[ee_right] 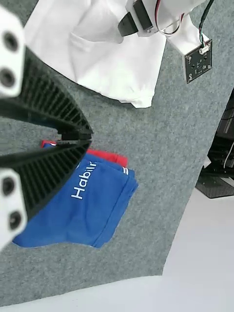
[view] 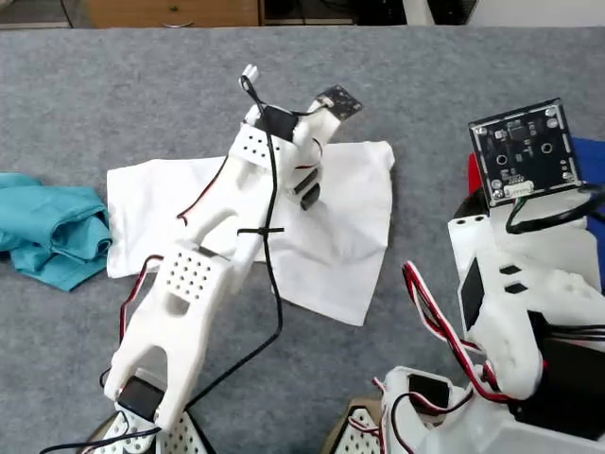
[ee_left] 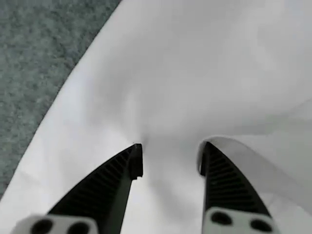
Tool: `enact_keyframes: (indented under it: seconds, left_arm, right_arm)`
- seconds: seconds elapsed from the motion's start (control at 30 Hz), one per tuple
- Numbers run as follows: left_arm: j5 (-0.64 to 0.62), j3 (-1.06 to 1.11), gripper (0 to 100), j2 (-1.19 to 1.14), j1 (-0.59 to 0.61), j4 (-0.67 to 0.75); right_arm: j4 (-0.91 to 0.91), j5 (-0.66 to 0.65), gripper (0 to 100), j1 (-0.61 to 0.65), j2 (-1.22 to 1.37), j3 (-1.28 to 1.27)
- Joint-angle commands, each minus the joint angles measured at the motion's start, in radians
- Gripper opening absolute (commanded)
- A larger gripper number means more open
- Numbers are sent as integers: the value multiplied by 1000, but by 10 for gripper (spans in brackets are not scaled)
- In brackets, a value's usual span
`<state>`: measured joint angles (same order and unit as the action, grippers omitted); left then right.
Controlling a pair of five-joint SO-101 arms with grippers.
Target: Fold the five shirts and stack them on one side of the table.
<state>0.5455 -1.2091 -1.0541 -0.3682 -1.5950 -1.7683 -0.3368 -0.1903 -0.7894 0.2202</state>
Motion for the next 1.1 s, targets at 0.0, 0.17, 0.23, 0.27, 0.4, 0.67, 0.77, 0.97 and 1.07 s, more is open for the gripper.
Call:
enact_keyframes:
  seconds: [0.0, 0.17, 0.23, 0.27, 0.4, 0.67, 0.77, 0.97, 1.07]
  left_arm:
    - [14, -157, 206, -27, 52, -3]
    - [80, -210, 206, -62, 84, -2]
    - [80, -213, 206, -62, 92, 0]
    - [81, -213, 206, -62, 95, 0]
    - [83, -218, 206, -61, 107, -31]
    - [94, -334, 206, 4, 103, -167]
    - [89, -301, 206, 67, 100, -167]
    - [87, -34, 206, 263, 49, -167]
    - [68, 196, 206, 426, -2, -167]
  right_arm:
    - [-11, 9, 2, -16, 5, -2]
    - [-11, 9, 2, -13, 5, -4]
    - [-5, 9, 2, -12, 5, -4]
    - [-5, 9, 2, -12, 5, -4]
    - [-5, 9, 2, -12, 7, -4]
    - [-5, 9, 2, -12, 7, -4]
    - [-5, 9, 2, -12, 7, -4]
    - [-5, 9, 2, -16, 1, -4]
    - [-9, 9, 2, -18, -2, 5]
